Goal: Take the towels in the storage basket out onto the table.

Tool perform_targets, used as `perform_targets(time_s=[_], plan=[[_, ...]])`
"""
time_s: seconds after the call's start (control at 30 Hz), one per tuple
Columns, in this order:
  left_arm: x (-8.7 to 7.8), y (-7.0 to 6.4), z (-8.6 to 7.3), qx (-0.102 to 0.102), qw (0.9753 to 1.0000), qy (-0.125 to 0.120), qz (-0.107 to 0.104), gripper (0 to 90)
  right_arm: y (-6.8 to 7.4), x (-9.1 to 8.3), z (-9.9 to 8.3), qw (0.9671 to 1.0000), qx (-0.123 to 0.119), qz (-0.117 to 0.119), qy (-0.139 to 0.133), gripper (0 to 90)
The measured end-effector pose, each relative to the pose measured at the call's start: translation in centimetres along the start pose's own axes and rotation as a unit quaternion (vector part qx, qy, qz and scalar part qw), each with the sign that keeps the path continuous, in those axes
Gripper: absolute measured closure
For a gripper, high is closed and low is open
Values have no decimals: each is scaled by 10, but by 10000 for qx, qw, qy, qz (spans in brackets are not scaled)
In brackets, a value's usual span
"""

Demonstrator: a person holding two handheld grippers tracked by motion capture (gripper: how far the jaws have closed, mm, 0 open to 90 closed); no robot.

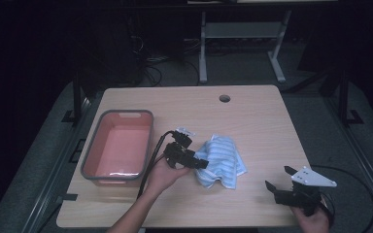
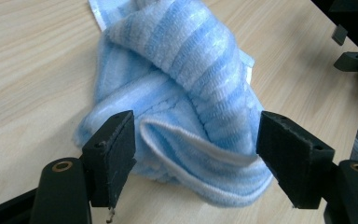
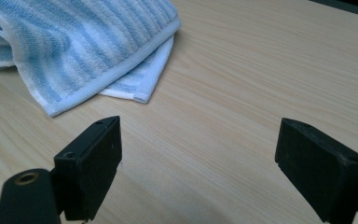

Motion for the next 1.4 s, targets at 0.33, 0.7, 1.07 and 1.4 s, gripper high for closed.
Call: perform_targets(time_s=[0.33,0.7,1.07,1.4], plan=[[-5,0,-15,-12,10000,-78,-42,267,0,1,0,10000,-10,-1,31,142],[-14,-1,-29,-17,9998,-183,-102,263,1,3,-1,10000,-20,-19,72,142],[-18,2,-41,-109,9994,-269,-168,262,1,4,-1,9999,8,-4,107,142],[-20,2,-53,-134,9992,-315,-193,262,1,6,-3,9999,27,-5,151,142]])
Point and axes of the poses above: each handheld gripper's, and its own axes: x roughly forward along the jaws, z roughly out of its top, y roughly to its left, the point moved 1 cm from there along x, roughly forward along the jaws, and after that the axes turned 14 degrees about z, right-handed, at the moved point
